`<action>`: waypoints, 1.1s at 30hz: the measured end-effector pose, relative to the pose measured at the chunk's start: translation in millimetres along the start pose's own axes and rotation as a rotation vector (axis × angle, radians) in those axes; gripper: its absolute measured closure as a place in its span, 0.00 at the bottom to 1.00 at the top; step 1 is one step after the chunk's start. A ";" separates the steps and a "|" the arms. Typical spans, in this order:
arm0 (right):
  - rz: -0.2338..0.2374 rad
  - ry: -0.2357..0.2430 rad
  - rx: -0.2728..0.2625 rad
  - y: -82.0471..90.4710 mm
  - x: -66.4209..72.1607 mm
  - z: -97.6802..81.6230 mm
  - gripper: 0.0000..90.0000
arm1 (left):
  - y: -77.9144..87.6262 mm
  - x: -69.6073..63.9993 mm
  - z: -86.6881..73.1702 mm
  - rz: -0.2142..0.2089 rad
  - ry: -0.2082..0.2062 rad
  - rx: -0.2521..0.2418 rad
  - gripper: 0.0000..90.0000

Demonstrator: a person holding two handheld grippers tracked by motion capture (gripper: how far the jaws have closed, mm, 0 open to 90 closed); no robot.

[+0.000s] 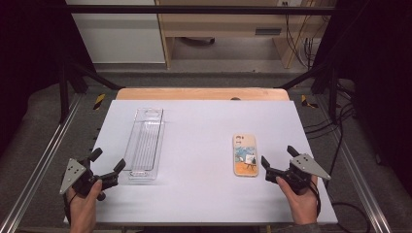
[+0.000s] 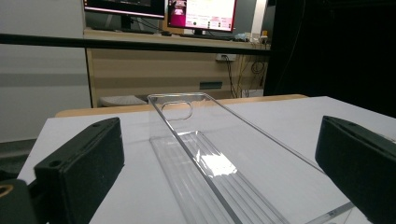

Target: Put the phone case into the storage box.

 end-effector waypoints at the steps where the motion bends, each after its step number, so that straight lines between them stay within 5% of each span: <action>1: 0.003 0.003 0.000 0.7 0.2 2.0 0.03 | -0.1 -0.4 0.0 -0.001 0.000 0.000 0.01; 17: -0.025 0.031 -0.021 8.0 -12.2 38.7 0.06 | -1.4 -3.0 -0.7 -0.015 0.001 0.003 0.01; 33: 0.005 0.083 0.061 -12.7 -9.6 48.8 0.04 | -1.7 -2.3 -1.6 -0.010 -0.004 0.007 0.01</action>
Point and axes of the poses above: each handheld gripper's, and its own axes: y roughly backward along the jaws, z roughly out of its top, x roughly to its left, the point moved 9 cm from there along -y, roughly forward along the jaws
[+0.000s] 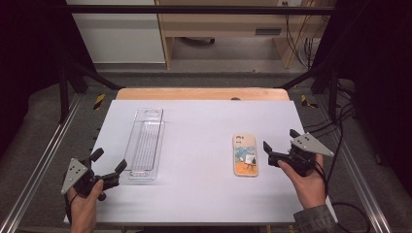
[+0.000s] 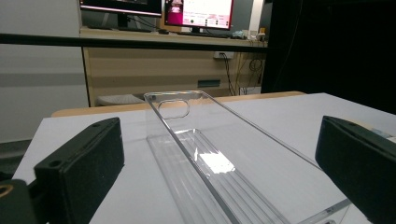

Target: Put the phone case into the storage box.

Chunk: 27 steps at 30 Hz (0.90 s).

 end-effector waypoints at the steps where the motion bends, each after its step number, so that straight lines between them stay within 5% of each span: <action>1: 0.002 0.003 0.006 -1.4 0.5 -0.2 0.04 | 0.0 0.1 -0.1 0.001 0.000 0.000 0.01; 11: 0.058 0.018 0.098 -20.5 8.0 -13.6 0.05 | 0.3 1.2 -0.4 0.000 -0.001 0.003 0.01; 19: 0.136 0.071 0.248 -31.9 20.2 -43.9 0.13 | -1.0 -0.8 -1.7 -0.006 -0.004 0.010 0.01; 27: 0.152 0.050 0.323 -32.4 18.3 -63.7 0.17 | -0.9 -1.7 -2.0 -0.007 -0.015 0.015 0.01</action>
Point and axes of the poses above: each handheld gripper's, and its own axes: y roughly backward along the jaws, z roughly out of its top, x roughly to its left, the point moved 9 cm from there along -y, roughly forward along the jaws
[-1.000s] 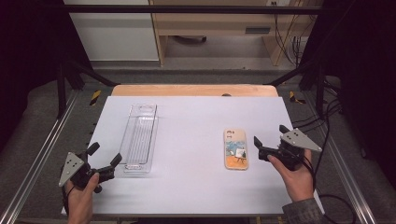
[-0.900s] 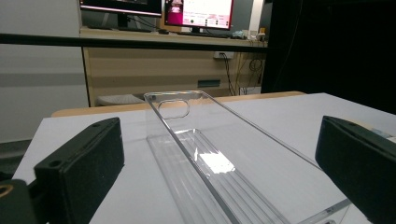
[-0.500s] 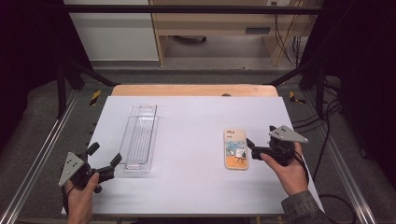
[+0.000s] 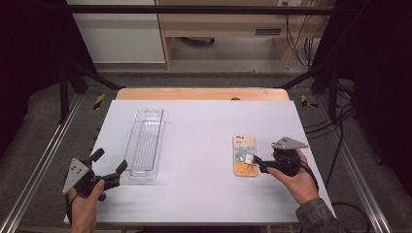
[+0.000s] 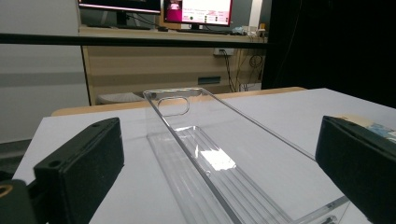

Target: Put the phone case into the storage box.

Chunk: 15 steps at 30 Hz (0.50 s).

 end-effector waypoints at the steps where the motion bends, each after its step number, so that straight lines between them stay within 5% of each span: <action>1: 0.003 -0.004 0.006 -0.4 -0.7 -1.8 0.17 | -0.1 -0.1 -0.1 0.000 -0.001 0.000 0.01; 6: 0.003 -0.007 0.041 -0.8 -3.1 -7.7 0.19 | -0.2 -0.4 -0.2 -0.002 0.001 0.001 0.01; 15: 0.042 0.006 0.131 -0.8 -3.6 -18.6 0.51 | 0.0 0.5 0.0 0.002 0.005 -0.001 0.01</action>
Point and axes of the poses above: each handheld gripper's, and its own axes: y roughly backward along the jaws, z roughly out of its top, x roughly to its left, the point moved 9 cm from there along -y, roughly forward along the jaws
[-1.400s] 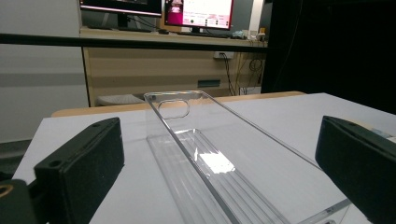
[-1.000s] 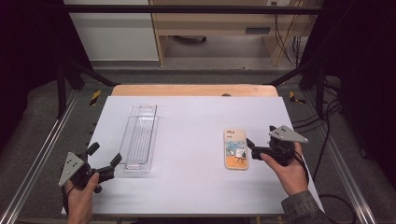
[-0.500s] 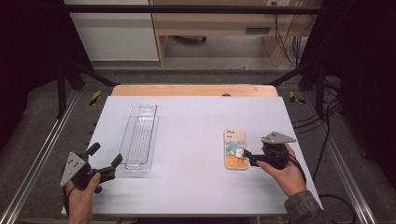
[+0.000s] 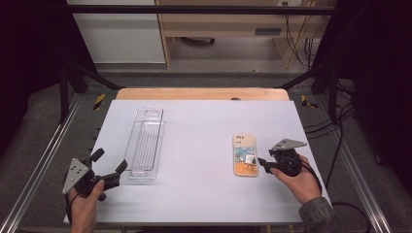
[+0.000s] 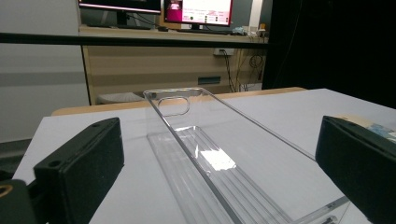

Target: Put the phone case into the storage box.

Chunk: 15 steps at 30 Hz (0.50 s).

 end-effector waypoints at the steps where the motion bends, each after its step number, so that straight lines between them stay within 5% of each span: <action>1: 0.003 -0.001 0.007 -0.4 0.2 -1.0 0.56 | -0.1 0.2 -0.3 0.001 -0.001 0.002 0.01; 15: 0.012 0.058 0.066 -5.4 4.2 -10.3 0.81 | 0.2 -0.4 -0.2 -0.001 -0.004 0.003 0.01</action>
Point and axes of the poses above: each handheld gripper's, and its own axes: y roughly backward along the jaws, z roughly out of its top, x roughly to its left, the point moved 9 cm from there along -y, roughly forward along the jaws
